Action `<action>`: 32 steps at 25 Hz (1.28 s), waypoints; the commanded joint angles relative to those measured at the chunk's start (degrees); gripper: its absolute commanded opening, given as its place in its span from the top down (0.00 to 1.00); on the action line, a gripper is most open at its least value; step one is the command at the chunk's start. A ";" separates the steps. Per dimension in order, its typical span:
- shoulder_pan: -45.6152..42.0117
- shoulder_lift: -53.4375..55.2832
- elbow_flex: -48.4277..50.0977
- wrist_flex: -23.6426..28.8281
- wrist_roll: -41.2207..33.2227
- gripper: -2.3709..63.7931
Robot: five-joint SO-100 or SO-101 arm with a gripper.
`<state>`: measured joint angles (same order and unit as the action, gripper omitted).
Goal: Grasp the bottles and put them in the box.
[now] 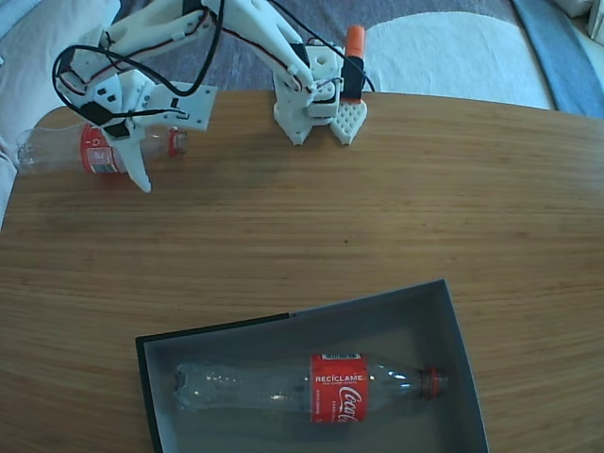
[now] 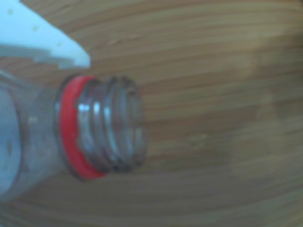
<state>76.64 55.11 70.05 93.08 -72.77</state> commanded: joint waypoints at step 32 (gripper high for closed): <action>0.62 -3.87 -10.55 0.00 0.00 0.41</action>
<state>76.99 49.31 61.35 93.08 -72.69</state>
